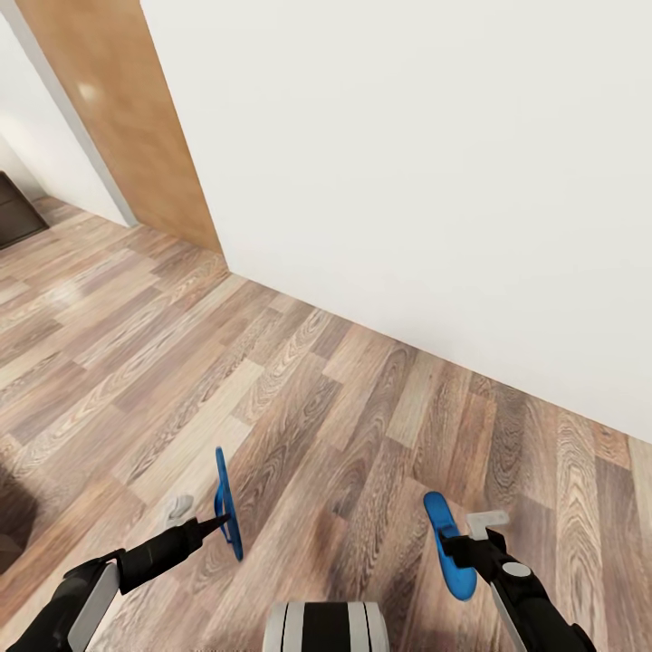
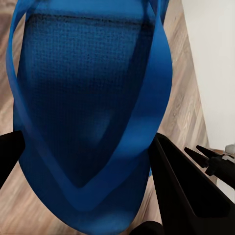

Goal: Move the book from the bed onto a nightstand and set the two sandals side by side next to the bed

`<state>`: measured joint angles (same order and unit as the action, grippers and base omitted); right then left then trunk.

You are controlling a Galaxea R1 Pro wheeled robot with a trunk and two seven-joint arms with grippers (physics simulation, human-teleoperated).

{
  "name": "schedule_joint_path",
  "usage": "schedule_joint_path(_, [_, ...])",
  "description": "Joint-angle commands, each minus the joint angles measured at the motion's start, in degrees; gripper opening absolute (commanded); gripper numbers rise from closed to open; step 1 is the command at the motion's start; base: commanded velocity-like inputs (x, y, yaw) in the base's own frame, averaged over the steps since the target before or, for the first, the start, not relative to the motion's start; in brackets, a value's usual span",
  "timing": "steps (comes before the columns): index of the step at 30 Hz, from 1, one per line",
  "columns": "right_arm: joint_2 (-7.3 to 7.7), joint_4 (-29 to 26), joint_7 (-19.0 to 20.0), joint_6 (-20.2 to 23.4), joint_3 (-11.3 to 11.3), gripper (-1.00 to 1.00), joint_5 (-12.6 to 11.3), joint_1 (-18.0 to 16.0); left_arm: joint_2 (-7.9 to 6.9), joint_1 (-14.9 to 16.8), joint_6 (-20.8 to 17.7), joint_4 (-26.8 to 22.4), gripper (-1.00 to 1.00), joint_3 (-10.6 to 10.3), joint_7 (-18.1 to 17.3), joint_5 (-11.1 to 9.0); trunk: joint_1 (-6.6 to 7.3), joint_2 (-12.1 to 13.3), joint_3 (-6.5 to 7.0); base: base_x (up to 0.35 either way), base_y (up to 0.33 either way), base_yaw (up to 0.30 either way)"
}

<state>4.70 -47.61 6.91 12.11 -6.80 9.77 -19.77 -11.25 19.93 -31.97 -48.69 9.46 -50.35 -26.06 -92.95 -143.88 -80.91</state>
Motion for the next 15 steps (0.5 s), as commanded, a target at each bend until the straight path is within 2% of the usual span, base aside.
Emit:
schedule_joint_path(1, [-0.04, -0.12, 0.47, 0.28, -0.20, 1.00, 0.60, -0.01, 0.00, 0.02, -0.37, 0.00, -1.00, 0.04, -0.10, -0.31, -0.01, -0.03, -0.26, 0.000, 0.000, 0.000])
schedule_joint_path(15, [0.16, -0.26, 0.52, 0.31, -0.22, 1.00, 0.59, -0.01, 0.00, 0.02, -0.37, 0.00, -1.00, 0.04, -0.10, -0.31, -0.37, -0.22, -3.37, 0.000, 0.000, 0.000])
